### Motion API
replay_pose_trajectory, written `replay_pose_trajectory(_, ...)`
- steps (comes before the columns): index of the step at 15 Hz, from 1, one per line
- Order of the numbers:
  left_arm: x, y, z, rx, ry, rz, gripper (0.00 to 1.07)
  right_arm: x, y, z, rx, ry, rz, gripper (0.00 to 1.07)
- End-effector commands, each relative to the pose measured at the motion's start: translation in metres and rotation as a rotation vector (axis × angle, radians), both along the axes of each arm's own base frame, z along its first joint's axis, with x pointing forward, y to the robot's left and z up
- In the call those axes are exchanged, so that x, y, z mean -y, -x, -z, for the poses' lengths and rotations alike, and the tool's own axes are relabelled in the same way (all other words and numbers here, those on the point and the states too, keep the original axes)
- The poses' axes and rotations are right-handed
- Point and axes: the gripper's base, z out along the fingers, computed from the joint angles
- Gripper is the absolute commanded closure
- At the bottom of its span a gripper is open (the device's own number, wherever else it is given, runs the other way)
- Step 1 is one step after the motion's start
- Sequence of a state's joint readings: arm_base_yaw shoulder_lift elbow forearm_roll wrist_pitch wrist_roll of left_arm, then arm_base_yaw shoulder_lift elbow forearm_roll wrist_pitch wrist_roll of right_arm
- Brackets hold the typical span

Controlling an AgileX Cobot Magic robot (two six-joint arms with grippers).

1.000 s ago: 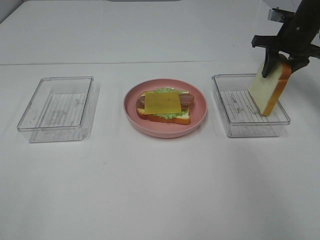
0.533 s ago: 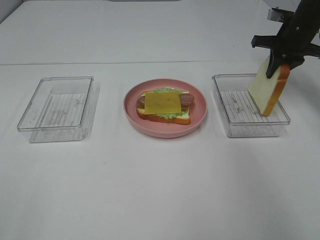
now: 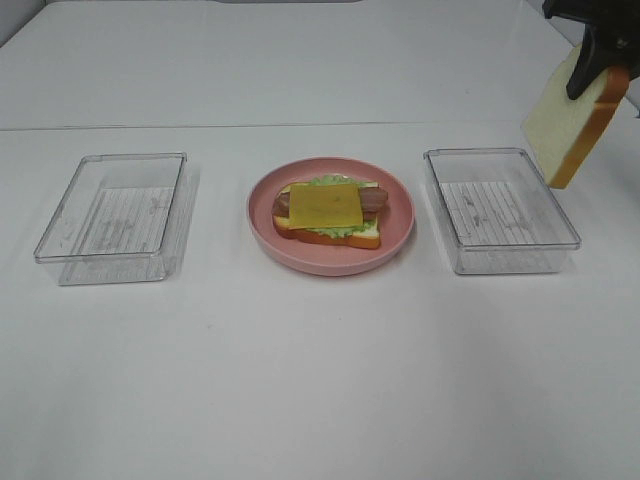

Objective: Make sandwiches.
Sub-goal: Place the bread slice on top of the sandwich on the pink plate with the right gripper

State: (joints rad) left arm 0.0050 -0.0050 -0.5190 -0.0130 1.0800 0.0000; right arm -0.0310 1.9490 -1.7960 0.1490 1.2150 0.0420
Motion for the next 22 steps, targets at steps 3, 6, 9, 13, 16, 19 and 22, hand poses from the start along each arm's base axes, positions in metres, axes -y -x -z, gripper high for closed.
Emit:
replay_pose_trajectory(3,0.001,0.003,0.000,0.031,0.008,0.013,0.06,-0.025,0.024,-0.029,0.176,-0.282,-0.062,1.07)
replay_pose_trajectory(6,0.001,0.003,0.000,0.031,0.008,0.013,0.06,-0.047,0.010,-0.019,0.202,-0.574,-0.124,1.07)
replay_pose_trajectory(9,0.001,0.003,0.000,0.031,0.008,0.013,0.06,-0.083,-0.008,0.014,0.170,-0.727,-0.190,1.07)
replay_pose_trajectory(13,0.001,0.003,0.000,0.031,0.008,0.013,0.06,-0.144,-0.018,0.068,0.082,-0.707,-0.235,1.07)
replay_pose_trajectory(16,0.001,0.003,0.000,0.031,0.008,0.013,0.06,-0.161,-0.026,0.090,0.050,-0.703,-0.252,1.07)
replay_pose_trajectory(19,0.001,0.003,0.000,0.031,0.008,0.013,0.06,-0.164,-0.040,0.107,0.027,-0.710,-0.220,1.07)
replay_pose_trajectory(22,0.001,0.003,0.000,0.031,0.008,0.013,0.06,-0.163,-0.043,0.127,-0.010,-0.698,-0.183,1.07)
